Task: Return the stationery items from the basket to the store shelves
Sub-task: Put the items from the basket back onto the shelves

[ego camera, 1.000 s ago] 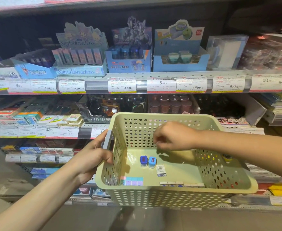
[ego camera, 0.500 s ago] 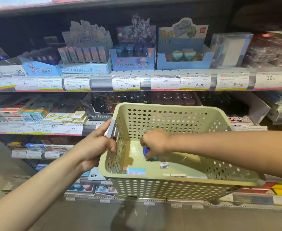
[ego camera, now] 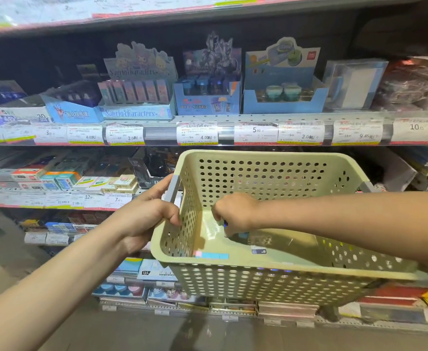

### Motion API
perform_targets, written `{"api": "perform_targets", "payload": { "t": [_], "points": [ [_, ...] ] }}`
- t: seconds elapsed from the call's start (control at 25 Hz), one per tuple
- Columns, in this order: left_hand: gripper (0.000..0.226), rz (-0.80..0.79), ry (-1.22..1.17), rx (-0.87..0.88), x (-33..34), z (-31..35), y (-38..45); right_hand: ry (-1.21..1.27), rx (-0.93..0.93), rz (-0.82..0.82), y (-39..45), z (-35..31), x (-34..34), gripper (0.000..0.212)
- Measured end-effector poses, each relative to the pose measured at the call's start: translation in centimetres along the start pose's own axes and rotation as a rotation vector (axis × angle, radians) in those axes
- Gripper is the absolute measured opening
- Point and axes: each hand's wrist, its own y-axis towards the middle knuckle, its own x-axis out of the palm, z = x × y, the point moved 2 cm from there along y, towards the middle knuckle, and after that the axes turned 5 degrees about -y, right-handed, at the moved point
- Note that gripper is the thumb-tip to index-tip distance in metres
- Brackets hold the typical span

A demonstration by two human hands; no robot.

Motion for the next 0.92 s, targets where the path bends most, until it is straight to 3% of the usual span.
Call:
{"api": "perform_targets", "payload": {
  "t": [0.2, 0.36, 0.76, 0.92],
  "points": [
    [0.079, -0.016, 0.009, 0.012, -0.3, 1.7, -0.9, 0.125, -0.104, -0.037, -1.9, 0.6, -4.9, 0.022],
    [0.077, -0.016, -0.016, 0.005, -0.5, 2.8, -1.3, 0.407, -0.140, -0.029, -3.0, 2.6, -9.9, 0.008],
    [0.075, 0.037, -0.033, 0.040, -1.5, 4.3, -1.3, 0.728, -0.113, 0.388, -1.9, 8.7, -16.9, 0.017],
    [0.073, 0.057, -0.038, 0.037, -2.0, 4.2, -1.2, 0.549, 0.082, 0.589, 0.6, 11.2, -17.6, 0.030]
  ]
}}
